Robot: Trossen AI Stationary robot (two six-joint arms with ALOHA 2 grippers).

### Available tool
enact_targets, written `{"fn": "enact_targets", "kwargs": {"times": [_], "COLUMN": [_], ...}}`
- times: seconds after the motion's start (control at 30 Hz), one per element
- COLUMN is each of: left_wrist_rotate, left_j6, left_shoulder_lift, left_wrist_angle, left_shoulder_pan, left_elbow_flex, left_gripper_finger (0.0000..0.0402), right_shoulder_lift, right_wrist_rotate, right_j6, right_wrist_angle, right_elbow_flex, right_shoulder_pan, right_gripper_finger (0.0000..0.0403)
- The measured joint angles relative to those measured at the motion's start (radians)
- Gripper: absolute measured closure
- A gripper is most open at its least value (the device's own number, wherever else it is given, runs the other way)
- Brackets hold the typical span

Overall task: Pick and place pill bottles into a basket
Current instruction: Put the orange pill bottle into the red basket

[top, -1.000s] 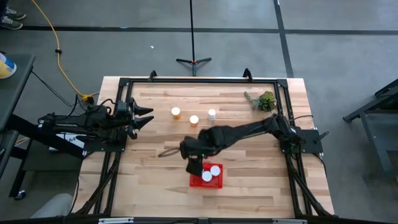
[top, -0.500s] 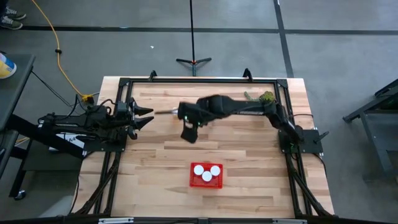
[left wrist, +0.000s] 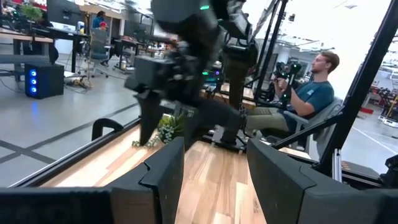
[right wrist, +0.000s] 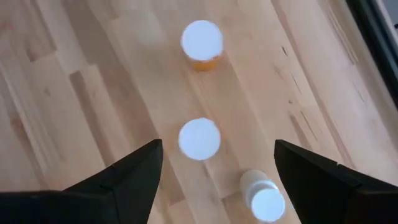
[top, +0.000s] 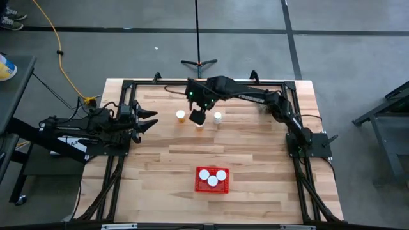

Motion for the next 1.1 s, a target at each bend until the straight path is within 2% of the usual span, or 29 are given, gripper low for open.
{"fn": "enact_targets", "kwargs": {"times": [0.17, 0.27, 0.43, 0.5, 0.57, 0.73, 0.97, 1.1], "left_wrist_rotate": [-0.001, -0.001, -0.01, -0.022, -0.033, -0.048, -0.043, 0.004], "left_j6": [-0.003, -0.003, -0.004, -0.004, -0.003, -0.004, -0.007, -0.007], "left_shoulder_lift": [0.0, 0.0, 0.0, 0.0, 0.0, 0.0, 0.0, 0.0], "left_wrist_angle": [0.002, 0.011, 0.048, 0.056, 0.054, 0.05, 0.05, 0.047], "left_shoulder_pan": [0.0, 0.0, 0.0, 0.0, 0.0, 0.0, 0.0, 0.0], "left_elbow_flex": [0.0, 0.0, 0.0, 0.0, 0.0, 0.0, 0.0, 0.0], "left_gripper_finger": [0.019, 0.019, 0.019, 0.019, 0.019, 0.019, 0.019, 0.019], "right_shoulder_lift": [0.023, 0.024, 0.024, 0.025, 0.025, 0.062, 0.136, 0.161], "right_wrist_rotate": [-0.017, 0.026, 0.127, 0.154, 0.118, -0.102, -0.191, -0.25], "right_j6": [-0.011, -0.023, -0.222, -0.221, -0.207, -0.22, -0.14, -0.132], "right_wrist_angle": [0.008, 0.007, 0.027, 0.054, 0.066, 0.12, 0.103, 0.055], "right_elbow_flex": [0.0, 0.0, 0.0, 0.0, 0.0, 0.001, 0.0, 0.0], "right_shoulder_pan": [-0.037, -0.045, -0.055, -0.056, -0.057, -0.059, -0.05, -0.046], "right_gripper_finger": [0.0104, 0.0104, 0.0105, 0.0108, 0.0113, 0.0122, 0.0124, 0.0123]}}
